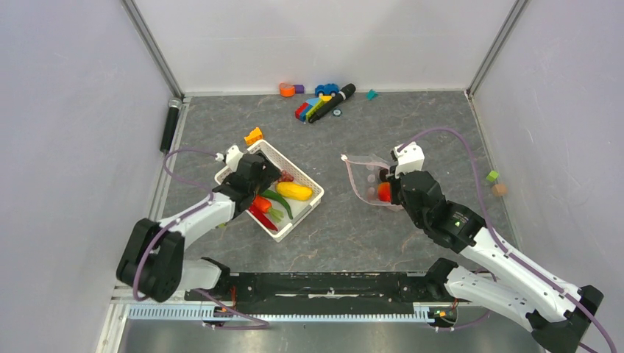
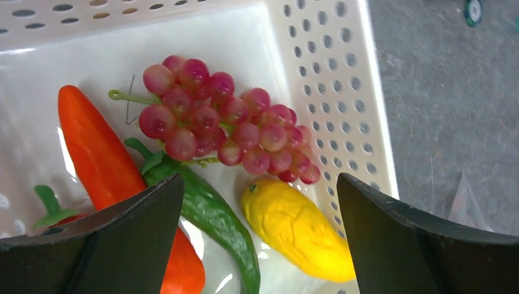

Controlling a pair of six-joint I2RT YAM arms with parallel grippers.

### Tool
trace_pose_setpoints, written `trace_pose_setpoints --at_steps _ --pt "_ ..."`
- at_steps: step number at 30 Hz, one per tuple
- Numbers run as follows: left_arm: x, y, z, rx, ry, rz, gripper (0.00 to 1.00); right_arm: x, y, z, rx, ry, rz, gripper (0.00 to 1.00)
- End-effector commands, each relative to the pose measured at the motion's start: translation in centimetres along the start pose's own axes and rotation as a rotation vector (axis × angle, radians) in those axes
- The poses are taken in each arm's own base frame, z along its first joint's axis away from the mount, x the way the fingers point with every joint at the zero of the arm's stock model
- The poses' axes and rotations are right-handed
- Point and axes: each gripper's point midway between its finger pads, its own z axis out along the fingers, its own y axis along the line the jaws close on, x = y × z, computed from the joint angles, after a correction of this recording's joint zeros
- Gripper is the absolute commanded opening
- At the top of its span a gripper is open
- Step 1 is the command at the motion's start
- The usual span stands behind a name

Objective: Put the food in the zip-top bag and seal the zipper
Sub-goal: Pick up the fake fruit from the bin.

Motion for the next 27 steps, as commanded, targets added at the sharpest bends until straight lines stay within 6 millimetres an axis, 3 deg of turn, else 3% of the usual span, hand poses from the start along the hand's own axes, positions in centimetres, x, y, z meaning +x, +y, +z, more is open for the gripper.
trace_pose_setpoints --at_steps 1,9,16,20,27 --pt "-0.5 -1.4 2.4 0.034 -0.009 -0.227 1.0 -1.2 -0.6 -0.3 0.024 -0.041 0.014 0.1" --pt "-0.1 0.4 5.7 -0.061 -0.063 -0.376 0.96 -1.0 -0.8 -0.2 0.039 -0.034 0.007 0.1" --pt "0.8 1.3 7.6 -0.152 -0.046 -0.39 0.88 -1.0 -0.9 -0.2 0.046 -0.034 0.005 0.1" --pt "1.2 1.3 7.9 -0.153 -0.034 -0.398 0.75 -1.0 -1.1 -0.2 0.052 -0.034 0.005 0.1" --pt "1.3 1.5 7.5 -0.143 -0.032 -0.378 0.42 -1.0 -0.9 -0.2 0.043 -0.035 0.009 0.1"
